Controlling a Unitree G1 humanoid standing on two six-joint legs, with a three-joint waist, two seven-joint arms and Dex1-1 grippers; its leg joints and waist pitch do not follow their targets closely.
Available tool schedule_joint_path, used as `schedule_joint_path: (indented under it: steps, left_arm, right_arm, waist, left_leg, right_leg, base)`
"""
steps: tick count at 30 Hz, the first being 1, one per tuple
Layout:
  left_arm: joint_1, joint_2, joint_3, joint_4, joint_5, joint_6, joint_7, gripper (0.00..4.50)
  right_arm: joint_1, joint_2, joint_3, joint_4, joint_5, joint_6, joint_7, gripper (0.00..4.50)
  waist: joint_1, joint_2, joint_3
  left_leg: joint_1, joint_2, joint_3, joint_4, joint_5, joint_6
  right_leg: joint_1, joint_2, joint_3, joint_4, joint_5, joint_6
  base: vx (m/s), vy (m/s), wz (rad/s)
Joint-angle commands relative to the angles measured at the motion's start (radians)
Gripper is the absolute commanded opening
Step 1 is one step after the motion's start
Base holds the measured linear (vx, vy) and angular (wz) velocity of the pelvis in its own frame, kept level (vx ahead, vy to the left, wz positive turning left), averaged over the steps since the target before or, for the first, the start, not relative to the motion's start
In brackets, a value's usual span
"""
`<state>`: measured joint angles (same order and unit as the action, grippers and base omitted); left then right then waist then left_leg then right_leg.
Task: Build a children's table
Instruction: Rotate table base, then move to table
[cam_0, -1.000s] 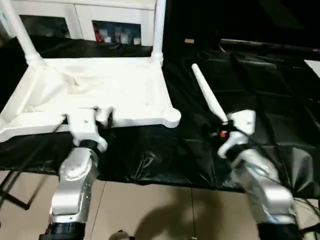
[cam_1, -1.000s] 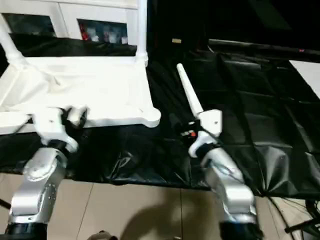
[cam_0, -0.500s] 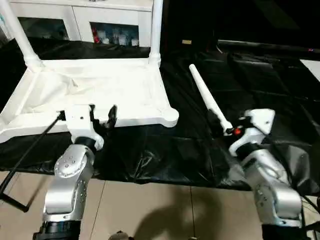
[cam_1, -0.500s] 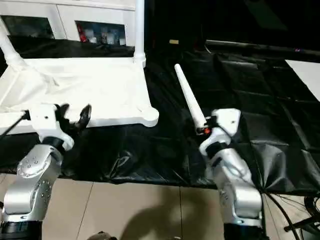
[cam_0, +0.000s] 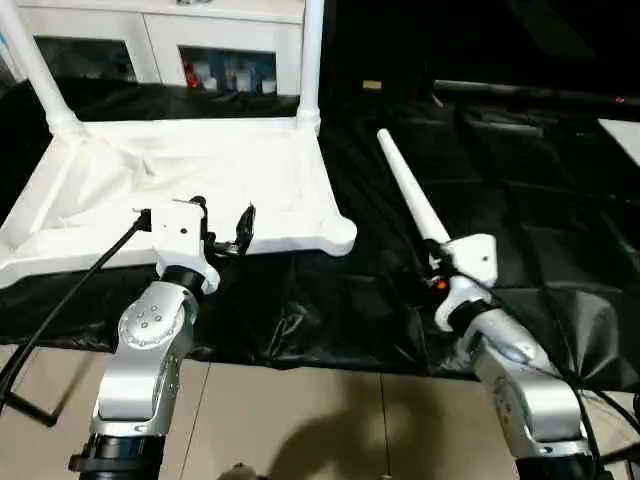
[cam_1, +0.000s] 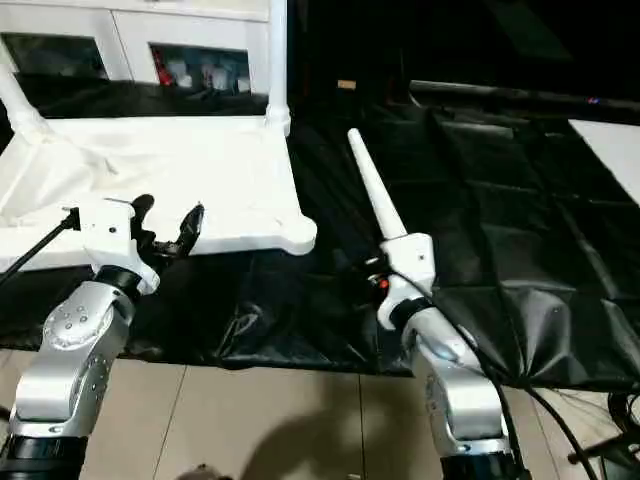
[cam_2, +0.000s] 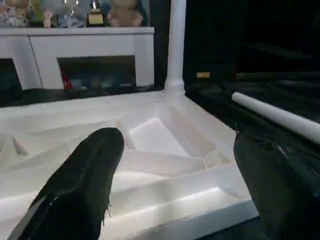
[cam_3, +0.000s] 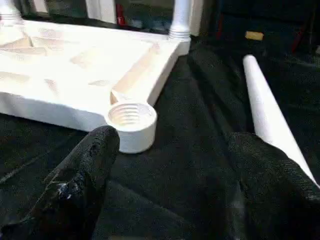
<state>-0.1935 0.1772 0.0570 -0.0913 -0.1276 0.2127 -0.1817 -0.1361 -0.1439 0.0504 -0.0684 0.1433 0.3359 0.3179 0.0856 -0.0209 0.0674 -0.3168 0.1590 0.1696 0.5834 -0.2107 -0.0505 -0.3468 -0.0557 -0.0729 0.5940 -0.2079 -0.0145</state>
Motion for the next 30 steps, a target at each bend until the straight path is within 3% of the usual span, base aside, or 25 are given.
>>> schedule_joint_path:
  steps: [1,3,4,6,8,10,11,12,13,14,16,18,19,20,21,22,23,24,25,26,27,28,29,30]
  left_arm:
    - [0.007,0.004,-0.009,-0.009,-0.001,0.003,-0.007,4.04]
    - [0.01,0.005,-0.005,-0.012,-0.004,0.007,-0.01,4.04]
    - [0.011,0.006,-0.002,-0.014,-0.007,0.009,-0.011,4.04]
    - [0.011,0.007,-0.001,-0.015,-0.008,0.01,-0.011,4.04]
    - [0.011,0.009,0.0,-0.015,-0.008,0.011,-0.013,4.04]
    - [0.009,0.009,0.001,-0.013,-0.007,0.012,-0.015,4.04]
    - [0.007,0.009,0.001,-0.011,-0.007,0.013,-0.017,4.04]
    - [0.007,0.009,0.001,-0.011,-0.007,0.013,-0.017,4.04]
    - [0.006,0.009,0.0,-0.01,-0.007,0.014,-0.017,4.04]
    - [0.005,0.009,0.0,-0.008,-0.007,0.014,-0.019,4.04]
    - [0.003,0.01,-0.002,-0.005,-0.008,0.015,-0.021,4.04]
    - [0.002,0.009,-0.002,-0.003,-0.009,0.014,-0.022,4.04]
    - [0.001,0.009,-0.003,-0.001,-0.008,0.013,-0.023,4.04]
    - [0.0,0.009,-0.004,0.002,-0.008,0.013,-0.024,4.04]
    - [-0.001,0.009,-0.004,0.003,-0.008,0.013,-0.024,4.04]
    - [-0.001,0.009,-0.004,0.003,-0.008,0.013,-0.025,4.04]
    - [-0.002,0.01,-0.005,0.004,-0.007,0.013,-0.027,4.04]
    - [-0.001,0.011,-0.006,0.004,-0.007,0.012,-0.029,4.04]
    - [0.0,0.012,-0.006,0.003,-0.007,0.012,-0.029,4.04]
    - [0.001,0.013,-0.006,0.003,-0.007,0.012,-0.031,4.04]
    - [0.002,0.013,-0.006,0.002,-0.007,0.012,-0.032,4.04]
    - [0.002,0.013,-0.007,0.003,-0.007,0.011,-0.033,4.04]
    - [0.002,0.011,-0.008,0.005,-0.007,0.01,-0.034,4.04]
    - [0.002,0.011,-0.009,0.005,-0.006,0.009,-0.035,4.04]
  right_arm:
    - [-0.013,-0.008,0.008,0.006,-0.016,-0.015,0.007,3.89]
    - [-0.013,-0.006,0.008,0.009,-0.015,-0.019,0.006,3.89]
    - [-0.013,0.007,-0.006,0.013,0.001,-0.011,-0.003,3.89]
    - [-0.014,0.016,-0.017,0.016,0.007,-0.004,-0.017,3.89]
    - [-0.017,0.014,-0.017,0.019,0.0,-0.003,-0.025,3.89]
    - [-0.019,0.014,-0.015,0.021,-0.004,-0.008,-0.032,3.89]
    - [-0.02,0.017,-0.017,0.021,-0.011,-0.012,-0.045,3.89]
    - [-0.02,0.017,-0.017,0.021,-0.011,-0.012,-0.045,3.89]
    - [-0.02,0.019,-0.018,0.021,-0.013,-0.015,-0.05,3.89]
    - [-0.021,0.022,-0.021,0.019,-0.01,-0.015,-0.052,3.89]
    - [-0.02,0.028,-0.028,0.017,-0.002,-0.009,-0.056,3.89]
    - [-0.019,0.031,-0.035,0.016,0.005,0.002,-0.06,3.89]
    - [-0.019,0.036,-0.046,0.015,0.015,0.016,-0.067,3.89]
    - [-0.022,0.036,-0.052,0.015,0.021,0.032,-0.074,3.89]
    - [-0.024,0.035,-0.053,0.014,0.022,0.041,-0.078,3.89]
    - [-0.028,0.033,-0.052,0.014,0.02,0.054,-0.082,3.89]
    - [-0.033,0.03,-0.051,0.013,0.017,0.076,-0.089,3.89]
    - [-0.041,0.028,-0.051,0.012,0.012,0.107,-0.101,3.89]
    - [-0.045,0.026,-0.049,0.011,0.006,0.12,-0.107,3.89]
    - [-0.059,0.023,-0.046,0.007,0.0,0.159,-0.117,3.89]
    - [-0.065,0.022,-0.046,0.005,0.0,0.174,-0.119,3.89]
    - [-0.073,0.02,-0.047,-0.002,0.0,0.186,-0.121,3.89]
    - [-0.08,0.018,-0.049,-0.012,0.005,0.197,-0.116,3.89]
    - [-0.082,0.015,-0.048,-0.015,0.003,0.199,-0.113,3.89]
  waist:
    - [-0.007,0.006,-0.038]
    - [-0.005,0.011,-0.047]
    - [-0.004,0.011,-0.051]
    - [-0.005,0.015,-0.058]
    - [-0.002,0.017,-0.065]
    - [0.002,0.015,-0.072]
    - [0.006,0.017,-0.074]
    - [0.01,0.015,-0.082]
    - [0.011,0.013,-0.087]
    - [0.012,0.017,-0.09]
    - [0.008,0.015,-0.094]
    - [0.001,0.014,-0.097]
    - [0.0,0.013,-0.097]
    - [-0.003,0.015,-0.098]
    - [-0.009,0.018,-0.099]
    - [-0.016,0.015,-0.098]
    - [-0.018,0.006,-0.094]
    - [-0.012,0.0,-0.09]
    - [-0.003,-0.009,-0.087]
    - [0.021,-0.004,-0.081]
    - [0.032,0.005,-0.079]
    - [0.034,0.016,-0.08]
    - [0.012,0.038,-0.09]
    - [-0.016,0.038,-0.096]
  left_leg:
    - [0.033,0.055,-0.027,-0.078,-0.506,0.018]
    - [0.042,0.06,-0.026,-0.09,-0.484,0.026]
    - [0.038,0.061,-0.027,-0.095,-0.468,0.029]
    - [0.044,0.066,-0.023,-0.102,-0.426,0.044]
    - [0.039,0.061,-0.015,-0.1,-0.353,0.062]
    - [0.024,0.047,-0.006,-0.089,-0.255,0.085]
    - [0.011,0.04,-0.004,-0.081,-0.189,0.1]
    - [0.004,0.032,-0.003,-0.072,-0.124,0.114]
    - [0.002,0.026,-0.005,-0.067,-0.067,0.134]
    - [0.003,0.024,-0.007,-0.065,-0.042,0.143]
    - [0.008,0.019,-0.014,-0.058,0.031,0.185]
    - [0.014,0.017,-0.024,-0.045,0.108,0.255]
    - [0.017,0.016,-0.026,-0.042,0.129,0.271]
    - [0.034,0.019,-0.034,-0.037,0.17,0.302]
    - [0.067,0.034,-0.053,-0.031,0.215,0.347]
    - [0.082,0.043,-0.064,-0.029,0.235,0.375]
    - [0.084,0.031,-0.065,-0.011,0.245,0.419]
    - [0.055,0.005,-0.048,-0.003,0.217,0.405]
    - [0.009,-0.033,-0.029,0.012,0.169,0.378]
    - [-0.048,-0.034,-0.027,0.028,0.072,0.305]
    - [-0.071,-0.018,-0.039,0.033,0.051,0.225]
    - [-0.051,-0.007,-0.04,0.016,0.055,0.186]
    - [0.032,0.028,-0.067,-0.024,0.136,0.16]
    - [0.101,0.066,-0.114,-0.03,0.214,0.228]
  right_leg:
    - [0.026,-0.082,0.036,-0.132,-0.704,-0.066]
    - [0.042,-0.079,0.034,-0.129,-0.625,-0.09]
    - [0.05,-0.078,0.036,-0.124,-0.589,-0.101]
    - [0.057,-0.073,0.039,-0.107,-0.446,-0.171]
    - [0.07,-0.072,0.043,-0.093,-0.324,-0.223]
    - [0.092,-0.074,0.048,-0.084,-0.23,-0.26]
    - [0.105,-0.073,0.049,-0.082,-0.199,-0.266]
    - [0.118,-0.071,0.051,-0.077,-0.155,-0.267]
    - [0.123,-0.062,0.049,-0.067,-0.086,-0.266]
    - [0.124,-0.058,0.047,-0.061,-0.051,-0.266]
    - [0.121,-0.046,0.041,-0.043,0.052,-0.262]
    - [0.117,-0.037,0.036,-0.023,0.127,-0.255]
    - [0.115,-0.035,0.035,-0.02,0.135,-0.251]
    - [0.102,-0.03,0.031,-0.009,0.148,-0.244]
    - [0.071,-0.025,0.025,0.012,0.156,-0.233]
    - [0.055,-0.025,0.022,0.02,0.145,-0.223]
    - [0.051,-0.038,0.041,0.022,0.149,-0.199]
    - [0.081,-0.04,0.058,0.008,0.165,-0.211]
    - [0.126,-0.041,0.083,-0.007,0.184,-0.225]
    - [0.176,-0.077,0.12,-0.042,0.134,-0.258]
    - [0.198,-0.078,0.129,-0.048,0.126,-0.264]
    - [0.184,-0.061,0.114,-0.044,0.128,-0.259]
    - [0.129,-0.005,0.057,0.006,0.161,-0.211]
    - [0.065,0.01,0.031,0.049,0.147,-0.163]
  base:
    - [0.0,0.0,0.0]
    - [0.027,0.01,-0.01]
    - [0.055,0.021,-0.02]
    - [0.069,0.016,0.01]
    - [0.08,0.01,0.03]
    - [0.094,0.002,0.04]
    - [0.092,0.0,0.02]
    - [0.097,0.003,0.03]
    - [0.097,0.003,0.03]
    - [0.106,0.009,0.04]
    - [0.109,0.015,0.05]
    - [0.107,0.01,0.05]
    - [0.105,0.007,0.05]
    - [0.108,0.003,0.07]
    - [0.093,-0.006,0.12]
    - [0.093,-0.006,0.12]
    - [0.071,-0.021,0.15]
    - [0.055,-0.029,0.16]
    - [0.055,-0.029,0.16]
    - [0.053,-0.024,0.14]
    - [0.055,-0.011,0.19]
    - [0.055,-0.011,0.19]
    - [0.076,-0.031,0.17]
    - [0.083,-0.068,0.04]
